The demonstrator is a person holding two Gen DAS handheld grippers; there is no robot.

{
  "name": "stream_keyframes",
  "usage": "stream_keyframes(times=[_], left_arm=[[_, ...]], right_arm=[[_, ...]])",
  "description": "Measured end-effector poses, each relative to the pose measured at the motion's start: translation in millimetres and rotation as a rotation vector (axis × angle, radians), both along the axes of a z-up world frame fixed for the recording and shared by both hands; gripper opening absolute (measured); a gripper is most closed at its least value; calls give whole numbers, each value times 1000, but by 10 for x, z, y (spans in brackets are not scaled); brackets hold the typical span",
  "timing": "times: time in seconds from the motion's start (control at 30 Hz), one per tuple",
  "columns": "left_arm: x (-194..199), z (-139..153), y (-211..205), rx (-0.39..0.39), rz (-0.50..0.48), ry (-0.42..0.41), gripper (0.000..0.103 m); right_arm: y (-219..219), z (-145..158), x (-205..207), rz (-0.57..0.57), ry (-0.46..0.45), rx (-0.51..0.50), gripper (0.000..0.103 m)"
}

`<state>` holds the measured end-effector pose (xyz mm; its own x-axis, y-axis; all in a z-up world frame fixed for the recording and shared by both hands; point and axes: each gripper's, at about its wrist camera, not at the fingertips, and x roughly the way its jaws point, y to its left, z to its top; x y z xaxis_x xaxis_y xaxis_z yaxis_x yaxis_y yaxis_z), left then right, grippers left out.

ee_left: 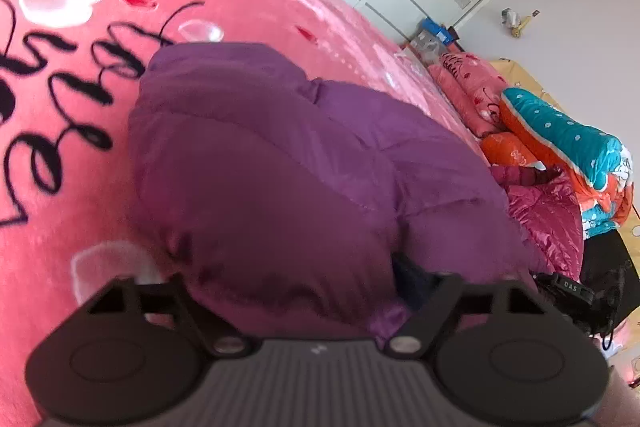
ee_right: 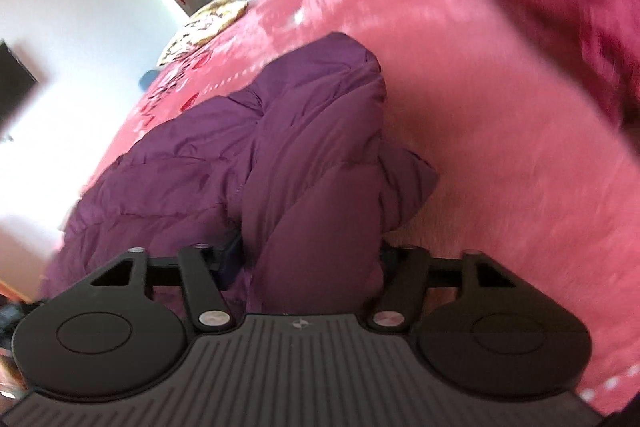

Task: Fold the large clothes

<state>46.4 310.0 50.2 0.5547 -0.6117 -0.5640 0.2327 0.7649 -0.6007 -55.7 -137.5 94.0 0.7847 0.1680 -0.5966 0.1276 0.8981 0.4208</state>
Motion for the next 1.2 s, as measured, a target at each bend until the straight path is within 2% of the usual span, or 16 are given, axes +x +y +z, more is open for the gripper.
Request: stream_keyframes(times=[0.13, 0.23, 0.4, 0.5, 0.67, 0.9, 1.07, 1.2], left_arm=[[-32, 108, -50, 37, 17, -61, 52], [-71, 191, -33, 63, 40, -121, 44], [-95, 316, 132, 44, 109, -180, 38], [-110, 419, 325, 31, 178, -224, 36], [-130, 626, 822, 35, 339, -296, 36], [-135, 810, 1553, 101, 595, -382, 36], [33, 852, 1926, 177, 722, -412, 37], [229, 706, 2062, 275, 793, -364, 39]], right_arm=[[458, 235, -50, -3, -56, -298, 59], [786, 363, -117, 10, -130, -488, 50], [1254, 543, 4, 22, -251, -632, 43], [1553, 619, 156, 73, -323, -711, 41], [2030, 817, 574, 154, -417, -733, 40], [2800, 956, 1373, 261, -543, -696, 40], [3270, 859, 1937, 301, -549, -655, 40], [3578, 668, 2318, 333, -520, -673, 40]])
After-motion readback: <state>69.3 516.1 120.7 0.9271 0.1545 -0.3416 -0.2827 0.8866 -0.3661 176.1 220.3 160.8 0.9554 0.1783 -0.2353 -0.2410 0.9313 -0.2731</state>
